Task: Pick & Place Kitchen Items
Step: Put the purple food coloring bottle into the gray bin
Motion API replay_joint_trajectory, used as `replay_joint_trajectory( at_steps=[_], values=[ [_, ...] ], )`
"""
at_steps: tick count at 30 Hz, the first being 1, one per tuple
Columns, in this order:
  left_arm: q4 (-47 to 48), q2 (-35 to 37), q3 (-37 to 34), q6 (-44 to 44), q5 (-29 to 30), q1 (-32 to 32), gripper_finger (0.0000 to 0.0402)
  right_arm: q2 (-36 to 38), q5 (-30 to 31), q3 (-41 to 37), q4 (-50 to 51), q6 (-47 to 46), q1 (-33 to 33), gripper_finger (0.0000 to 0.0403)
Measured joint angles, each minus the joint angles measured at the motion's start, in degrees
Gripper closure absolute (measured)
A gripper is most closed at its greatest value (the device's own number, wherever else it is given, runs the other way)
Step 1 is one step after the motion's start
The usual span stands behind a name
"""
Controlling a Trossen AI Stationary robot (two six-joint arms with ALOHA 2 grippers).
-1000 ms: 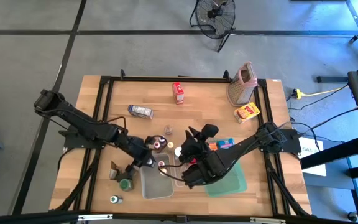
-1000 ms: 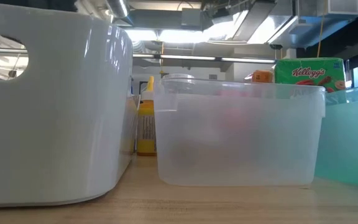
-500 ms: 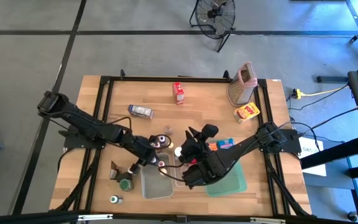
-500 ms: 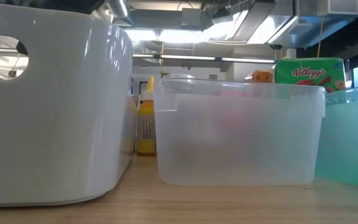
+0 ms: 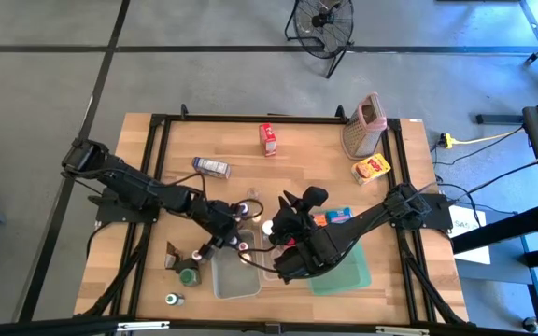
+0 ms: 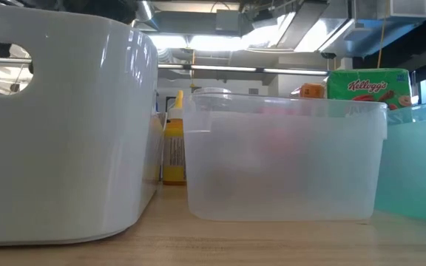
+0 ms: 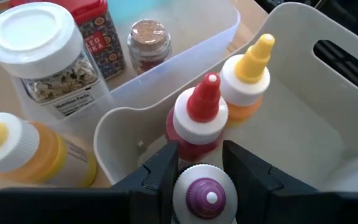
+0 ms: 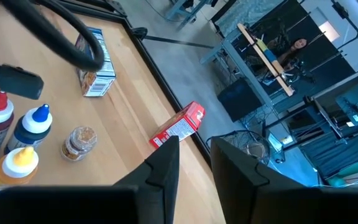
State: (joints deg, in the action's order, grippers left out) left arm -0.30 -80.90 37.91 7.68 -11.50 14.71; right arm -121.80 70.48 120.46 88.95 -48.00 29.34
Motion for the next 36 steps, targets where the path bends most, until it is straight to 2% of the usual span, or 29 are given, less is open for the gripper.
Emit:
replay_joint_trajectory(
  at_steps=[7, 24, 36],
  values=[
    [0.0, 0.0, 0.0, 0.0, -0.3, -0.3, 0.0268, 0.0, 0.0, 0.0, 0.0, 0.0, 0.0, 0.0309],
    [-0.5, 0.6, 0.3, -0.5, -0.2, -0.3, 0.0256, 0.0, -0.3, 0.0, -0.1, 0.0, 0.0, 0.0309],
    [-1.3, 2.0, 0.3, -1.0, -0.2, -0.3, 0.0177, 0.0, -0.4, 0.0, -0.1, 0.0, 0.0, 0.0309]
  ],
)
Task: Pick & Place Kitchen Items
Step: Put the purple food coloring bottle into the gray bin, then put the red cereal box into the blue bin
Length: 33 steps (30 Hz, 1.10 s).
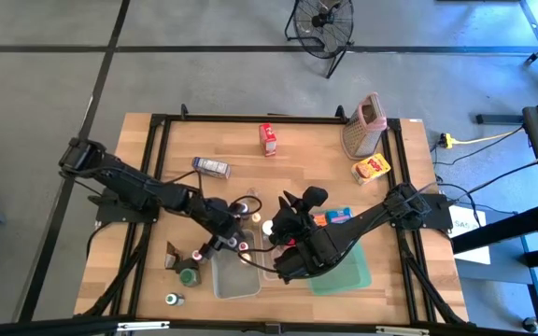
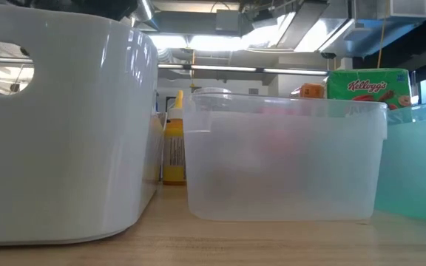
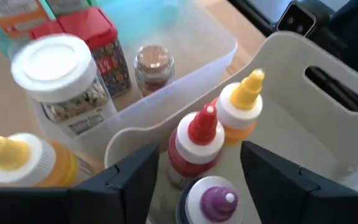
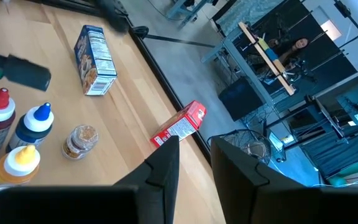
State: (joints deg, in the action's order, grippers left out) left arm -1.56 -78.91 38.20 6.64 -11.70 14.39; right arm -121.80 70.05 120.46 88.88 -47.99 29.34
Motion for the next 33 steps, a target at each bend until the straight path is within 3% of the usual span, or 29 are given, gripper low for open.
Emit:
replay_joint_trajectory(
  at_steps=[9, 15, 24, 28, 33],
  values=[
    [0.5, 4.6, 0.0, 1.9, 0.5, 0.0, 0.0171, 0.0, -1.7, 0.0, 0.0, 0.6, 0.0, 0.0302],
    [2.1, 9.5, 0.0, 1.9, 1.2, 0.0, 0.0173, 0.0, -5.0, 0.0, 0.0, 2.2, -0.4, 0.0252],
    [11.1, 21.4, 0.0, 1.1, 12.6, 0.0, 0.0172, 0.2, -10.7, 6.7, 1.1, 4.9, -3.9, 0.0147],
    [17.6, 26.7, 0.0, -0.8, 17.7, 0.0, 0.0175, 0.2, -11.3, 12.6, 1.1, 8.6, -7.1, 0.0134],
    [24.5, 30.9, 0.0, -3.1, 23.4, 0.0, 0.018, 3.6, -21.5, 13.2, -1.2, 14.1, -15.9, 0.0134]
  ],
)
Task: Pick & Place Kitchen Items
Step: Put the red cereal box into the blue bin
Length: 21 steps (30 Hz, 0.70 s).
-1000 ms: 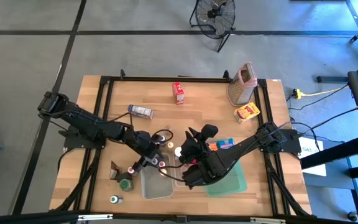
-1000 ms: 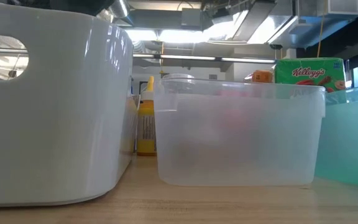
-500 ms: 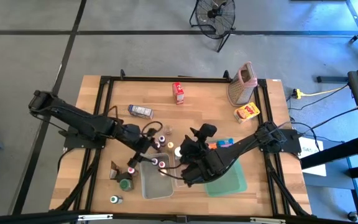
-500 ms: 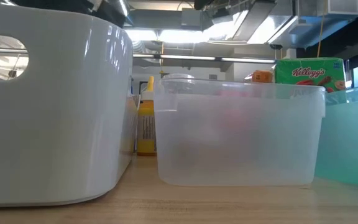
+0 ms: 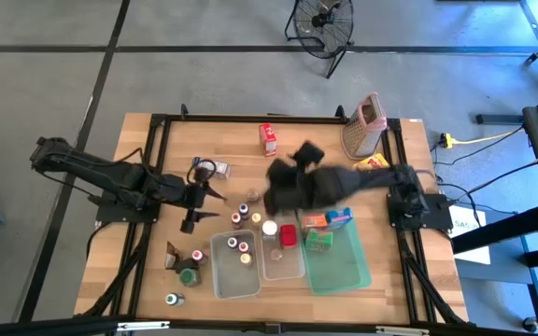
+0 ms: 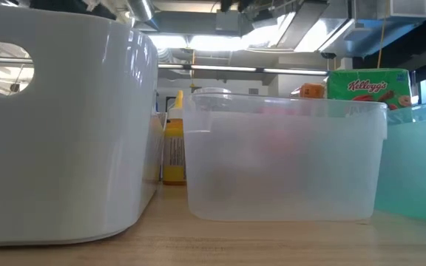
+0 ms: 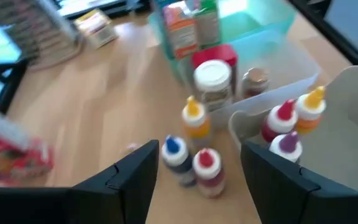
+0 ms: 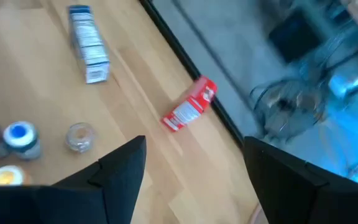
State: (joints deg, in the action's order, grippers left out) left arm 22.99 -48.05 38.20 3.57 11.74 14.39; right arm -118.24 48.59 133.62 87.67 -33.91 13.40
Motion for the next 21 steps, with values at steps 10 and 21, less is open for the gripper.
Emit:
replay_joint_trajectory(
  at_steps=[10, 21],
  values=[
    [9.6, 2.0, 0.0, -11.9, 4.3, -3.5, 0.018, 0.4, -22.1, 0.1, -13.6, 9.6, -22.3, 0.0134],
    [18.0, 2.1, 0.0, -16.4, 3.7, -7.2, 0.0183, -6.6, -32.2, 0.0, -22.4, 12.1, -31.1, 0.0135]
  ],
)
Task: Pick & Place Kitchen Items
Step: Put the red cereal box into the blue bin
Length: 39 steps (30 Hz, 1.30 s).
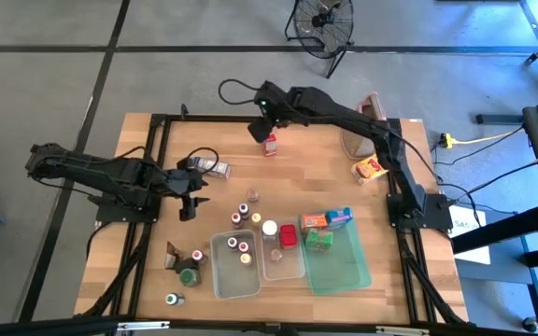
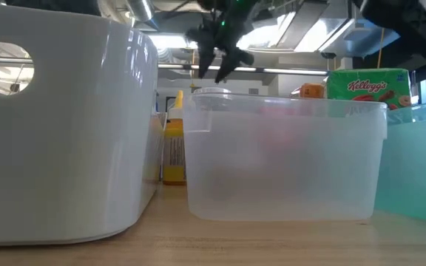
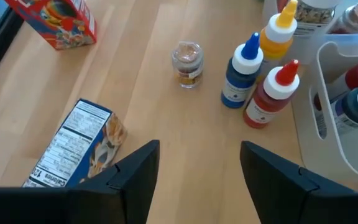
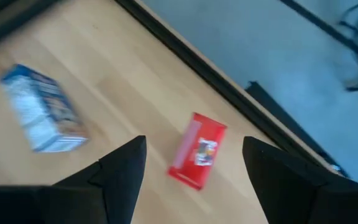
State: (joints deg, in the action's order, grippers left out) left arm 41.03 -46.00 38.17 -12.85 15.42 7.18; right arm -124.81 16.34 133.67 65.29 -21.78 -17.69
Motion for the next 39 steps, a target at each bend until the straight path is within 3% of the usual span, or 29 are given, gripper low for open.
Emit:
replay_joint_trajectory(
  at_steps=[4, 10, 18, 29, 39],
  values=[
    [0.0, 0.0, 0.0, 0.0, -0.1, 0.0, 0.0183, -2.8, 1.8, 0.0, 0.1, -0.1, 0.1, 0.0135],
    [0.0, -0.1, -0.3, 0.0, -0.1, 0.0, 0.0185, -5.0, -2.5, 0.0, 0.1, 0.0, 0.2, 0.0135],
    [0.0, -0.3, -0.3, 0.5, -0.1, 0.2, 0.0187, -5.0, -0.6, 0.0, 0.0, 0.2, 0.2, 0.0132],
    [0.0, -0.3, -0.3, 0.6, -0.1, 2.2, 0.0189, -5.1, -0.6, -0.2, 0.9, -2.1, -1.2, 0.0042],
    [0.3, -0.3, -0.3, 0.6, -0.1, 4.0, 0.019, -6.7, -3.8, -0.4, 0.7, -2.9, -2.6, 0.0035]
  ],
)
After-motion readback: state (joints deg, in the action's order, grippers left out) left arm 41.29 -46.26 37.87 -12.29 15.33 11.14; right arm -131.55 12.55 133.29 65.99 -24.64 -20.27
